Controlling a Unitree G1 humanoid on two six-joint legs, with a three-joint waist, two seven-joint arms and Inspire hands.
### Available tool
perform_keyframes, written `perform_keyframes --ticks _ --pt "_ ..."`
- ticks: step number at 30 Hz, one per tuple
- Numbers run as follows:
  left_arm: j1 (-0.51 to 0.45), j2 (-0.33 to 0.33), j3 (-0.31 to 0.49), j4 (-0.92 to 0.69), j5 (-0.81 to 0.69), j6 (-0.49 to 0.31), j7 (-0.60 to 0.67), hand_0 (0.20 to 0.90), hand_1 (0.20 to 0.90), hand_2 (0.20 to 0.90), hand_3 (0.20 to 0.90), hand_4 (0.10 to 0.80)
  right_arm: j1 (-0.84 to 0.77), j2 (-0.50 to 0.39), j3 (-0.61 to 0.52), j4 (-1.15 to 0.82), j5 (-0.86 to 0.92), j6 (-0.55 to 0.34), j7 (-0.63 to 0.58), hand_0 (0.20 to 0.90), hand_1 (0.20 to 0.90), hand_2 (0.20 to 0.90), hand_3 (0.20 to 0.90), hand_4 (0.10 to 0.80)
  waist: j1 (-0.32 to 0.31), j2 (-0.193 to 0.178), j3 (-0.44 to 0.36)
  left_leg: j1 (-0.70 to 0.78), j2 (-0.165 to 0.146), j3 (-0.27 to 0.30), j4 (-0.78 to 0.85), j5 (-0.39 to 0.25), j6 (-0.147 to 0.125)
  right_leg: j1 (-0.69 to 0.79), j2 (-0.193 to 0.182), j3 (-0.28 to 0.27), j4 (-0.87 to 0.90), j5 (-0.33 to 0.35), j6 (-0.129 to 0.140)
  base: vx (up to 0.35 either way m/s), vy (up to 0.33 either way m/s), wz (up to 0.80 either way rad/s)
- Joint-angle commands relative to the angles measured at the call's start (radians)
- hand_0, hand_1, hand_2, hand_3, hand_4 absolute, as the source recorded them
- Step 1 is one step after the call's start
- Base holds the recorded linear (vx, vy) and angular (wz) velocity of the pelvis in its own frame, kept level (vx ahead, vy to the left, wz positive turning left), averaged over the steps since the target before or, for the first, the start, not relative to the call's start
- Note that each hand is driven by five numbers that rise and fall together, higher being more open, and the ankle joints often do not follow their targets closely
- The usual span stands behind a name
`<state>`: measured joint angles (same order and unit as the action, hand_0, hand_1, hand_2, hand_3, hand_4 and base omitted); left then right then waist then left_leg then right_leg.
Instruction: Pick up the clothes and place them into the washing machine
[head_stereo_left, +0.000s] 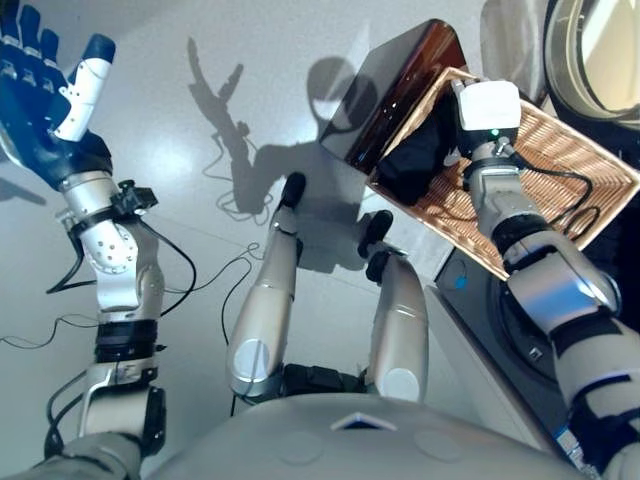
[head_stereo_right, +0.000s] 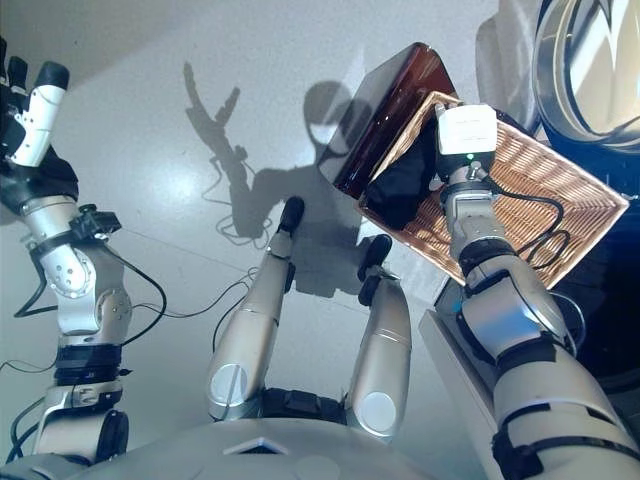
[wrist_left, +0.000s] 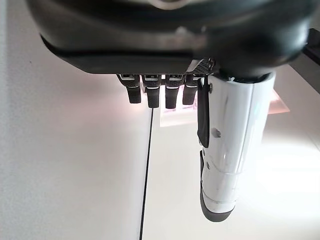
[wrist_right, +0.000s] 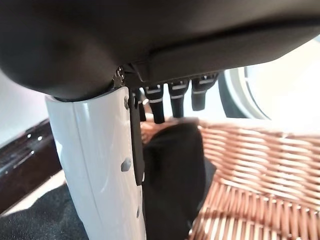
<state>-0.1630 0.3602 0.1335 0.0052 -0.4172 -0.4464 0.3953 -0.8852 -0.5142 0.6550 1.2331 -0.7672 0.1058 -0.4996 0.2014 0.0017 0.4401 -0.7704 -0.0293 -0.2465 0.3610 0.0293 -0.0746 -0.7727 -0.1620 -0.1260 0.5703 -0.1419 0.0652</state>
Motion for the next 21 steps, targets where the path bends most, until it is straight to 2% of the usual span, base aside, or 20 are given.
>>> perform_keyframes --ticks 1,12,21 --pt "0.003 0.039 0.023 -0.14 0.043 -0.135 0.005 0.9 0.9 0.9 0.9 0.8 0.002 -0.03 0.001 0.023 0.028 0.002 -0.028 0.9 0.9 0.9 0.9 0.8 -0.026 0.032 -0.062 0.015 -0.023 0.012 -0.008 -0.058 0.007 0.043 0.043 -0.015 -0.068 0.01 0.016 -0.025 -0.018 -0.05" --pt "0.023 0.018 0.037 -0.122 0.025 -0.137 -0.021 0.9 0.9 0.9 0.9 0.8 0.051 -0.008 -0.021 -0.007 0.022 -0.015 -0.033 0.9 0.9 0.9 0.9 0.8 -0.029 0.016 -0.07 0.028 -0.015 -0.005 -0.028 -0.041 -0.006 0.063 0.054 -0.025 -0.079 0.006 0.009 -0.008 -0.018 0.0" --pt "0.017 0.036 0.046 -0.116 0.018 -0.142 -0.023 0.9 0.9 0.9 0.9 0.8 0.076 0.016 -0.032 -0.068 0.023 -0.021 -0.033 0.9 0.9 0.9 0.9 0.8 -0.025 -0.001 -0.064 0.046 -0.007 -0.014 -0.037 -0.032 -0.008 0.093 0.06 -0.03 -0.107 0.012 0.005 -0.015 -0.023 0.02"
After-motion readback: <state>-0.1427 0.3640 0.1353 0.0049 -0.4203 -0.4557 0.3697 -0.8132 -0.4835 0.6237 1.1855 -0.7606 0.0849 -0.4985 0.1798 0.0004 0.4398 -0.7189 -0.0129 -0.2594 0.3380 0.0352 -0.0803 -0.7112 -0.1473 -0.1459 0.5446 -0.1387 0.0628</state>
